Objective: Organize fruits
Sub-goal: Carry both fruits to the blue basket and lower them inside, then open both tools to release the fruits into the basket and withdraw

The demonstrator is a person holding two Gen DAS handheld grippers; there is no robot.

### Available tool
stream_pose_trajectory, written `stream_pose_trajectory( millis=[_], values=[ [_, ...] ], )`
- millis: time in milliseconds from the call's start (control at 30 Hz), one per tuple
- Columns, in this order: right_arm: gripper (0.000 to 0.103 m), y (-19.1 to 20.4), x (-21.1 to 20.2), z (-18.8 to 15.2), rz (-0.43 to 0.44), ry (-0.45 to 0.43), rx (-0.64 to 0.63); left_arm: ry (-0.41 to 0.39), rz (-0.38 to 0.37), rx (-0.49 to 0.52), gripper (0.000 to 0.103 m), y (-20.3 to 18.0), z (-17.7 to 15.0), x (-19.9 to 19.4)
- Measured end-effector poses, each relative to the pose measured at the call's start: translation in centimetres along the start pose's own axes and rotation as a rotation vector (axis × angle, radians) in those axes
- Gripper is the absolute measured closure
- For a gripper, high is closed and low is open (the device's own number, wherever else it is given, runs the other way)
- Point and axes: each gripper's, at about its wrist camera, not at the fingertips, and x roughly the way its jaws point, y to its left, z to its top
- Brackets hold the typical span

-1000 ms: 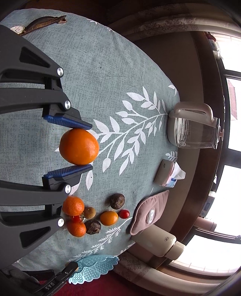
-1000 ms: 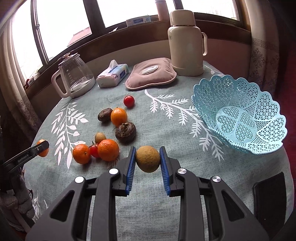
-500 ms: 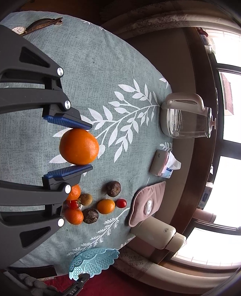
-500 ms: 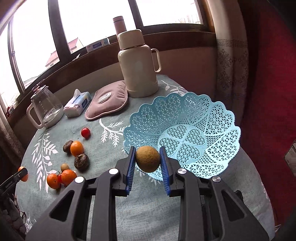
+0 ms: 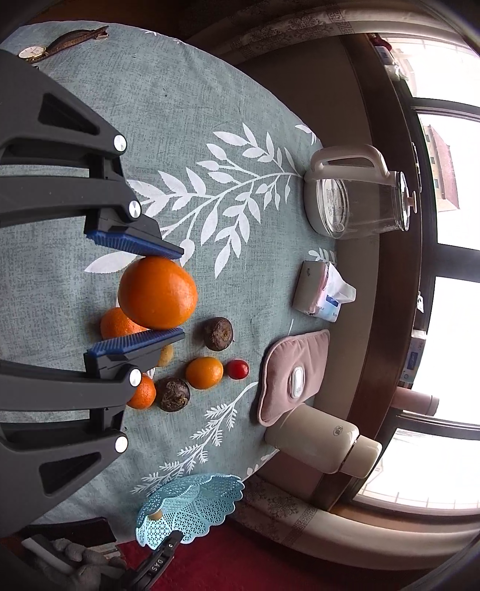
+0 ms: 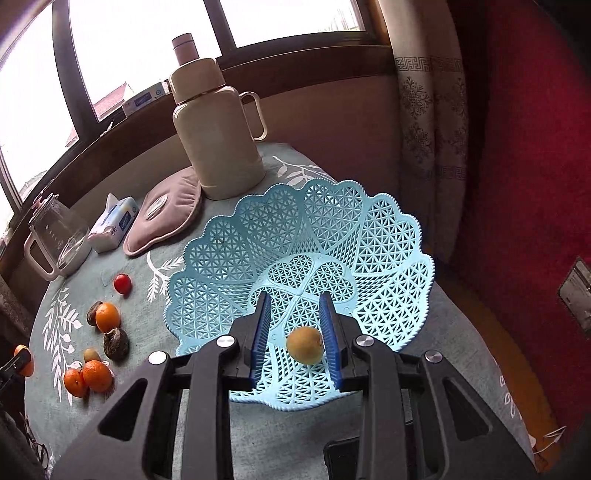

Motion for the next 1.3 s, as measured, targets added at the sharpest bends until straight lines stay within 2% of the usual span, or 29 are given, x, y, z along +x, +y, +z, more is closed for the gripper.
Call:
stream_pose_trajectory(
  millis=[67, 333, 433, 633, 800, 967, 1200, 1267, 1300],
  values=[
    [0.064, -0.7, -0.1, 0.2, -0.003, -0.01, 0.017, 0.005, -0.011, 0.016, 0.064, -0.9, 0.3, 0.3],
    [0.063, -2.9, -1.2, 1.2, 0.014, -0.044, 0.076, 0.014, -0.063, 0.095, 0.064, -5.7, 1.5, 1.2],
    [0.053, -3.5, -1.7, 1.5, 0.011, -0.065, 0.091, 0.026, -0.109, 0.123, 0.064, -7.8, 1.9, 1.5],
    [0.051, -4.9, -2.4, 2.1, 0.013, -0.081, 0.13, 0.027, -0.222, 0.196, 0.064, -13.1, 2.5, 2.3],
    [0.05, -5.6, -2.8, 2.2, 0.017, -0.09, 0.15, 0.083, -0.327, 0.222, 0.064, -17.0, 1.9, 3.9],
    [0.05, -5.6, -3.3, 2.4, 0.017, -0.098, 0.146, 0.116, -0.396, 0.271, 0.064, -20.8, 1.3, 4.9],
    [0.049, -6.1, -4.2, 2.7, 0.018, -0.117, 0.161, 0.122, -0.433, 0.349, 0.064, -25.3, 0.8, 6.0],
    [0.047, -6.2, -4.3, 2.8, 0.012, -0.122, 0.165, 0.131, -0.43, 0.358, 0.064, -26.0, 0.6, 6.5],
    [0.043, -6.3, -4.4, 2.8, 0.01, -0.125, 0.169, 0.137, -0.429, 0.362, 0.064, -26.3, 0.5, 6.8]
  ],
)
